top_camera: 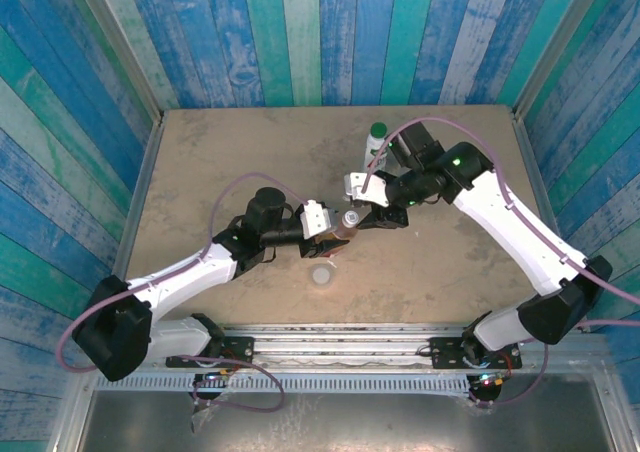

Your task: Screw on the bottle caps

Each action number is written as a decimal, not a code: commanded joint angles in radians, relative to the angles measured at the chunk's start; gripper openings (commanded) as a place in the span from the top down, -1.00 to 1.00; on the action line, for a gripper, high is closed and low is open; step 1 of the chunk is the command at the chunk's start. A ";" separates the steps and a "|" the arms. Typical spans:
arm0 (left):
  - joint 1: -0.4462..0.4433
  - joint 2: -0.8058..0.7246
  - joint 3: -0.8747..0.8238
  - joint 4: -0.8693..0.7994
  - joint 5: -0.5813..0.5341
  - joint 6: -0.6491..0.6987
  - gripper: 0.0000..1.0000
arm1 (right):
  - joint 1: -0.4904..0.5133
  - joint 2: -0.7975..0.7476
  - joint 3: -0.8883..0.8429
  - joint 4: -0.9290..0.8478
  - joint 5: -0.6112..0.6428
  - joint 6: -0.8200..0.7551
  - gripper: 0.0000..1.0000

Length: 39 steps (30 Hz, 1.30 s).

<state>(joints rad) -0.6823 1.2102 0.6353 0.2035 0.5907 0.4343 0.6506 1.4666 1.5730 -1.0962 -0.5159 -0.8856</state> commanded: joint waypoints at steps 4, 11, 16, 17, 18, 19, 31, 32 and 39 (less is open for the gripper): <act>0.003 -0.030 0.017 0.006 0.030 0.005 -0.14 | 0.008 0.036 0.027 -0.025 -0.062 -0.015 0.10; 0.001 -0.030 0.020 0.004 0.032 0.004 -0.14 | 0.009 0.069 0.038 -0.022 -0.071 -0.005 0.23; 0.002 -0.030 0.021 0.005 0.034 0.000 -0.14 | 0.010 0.078 0.038 -0.024 -0.079 0.000 0.48; 0.002 -0.030 0.021 0.004 0.034 0.001 -0.14 | 0.009 0.076 0.038 -0.025 -0.082 -0.001 0.52; 0.001 -0.029 0.020 0.005 0.034 -0.001 -0.14 | 0.010 0.073 0.036 -0.026 -0.084 -0.002 0.56; 0.001 -0.027 0.022 0.004 0.035 -0.003 -0.15 | 0.011 0.068 0.035 -0.025 -0.084 -0.001 0.59; 0.003 -0.029 0.004 0.051 0.022 -0.034 -0.54 | 0.001 0.007 -0.001 -0.005 -0.102 0.023 0.61; 0.001 -0.029 0.001 0.053 0.021 -0.034 -0.54 | -0.001 0.002 -0.006 0.000 -0.106 0.026 0.62; 0.001 -0.023 -0.015 0.091 0.010 -0.051 -0.54 | -0.005 -0.021 -0.023 0.032 -0.138 0.053 0.62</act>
<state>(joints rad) -0.6815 1.2102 0.6334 0.2573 0.6117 0.3954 0.6456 1.4746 1.5623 -1.0653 -0.5926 -0.8600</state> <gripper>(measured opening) 0.775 0.302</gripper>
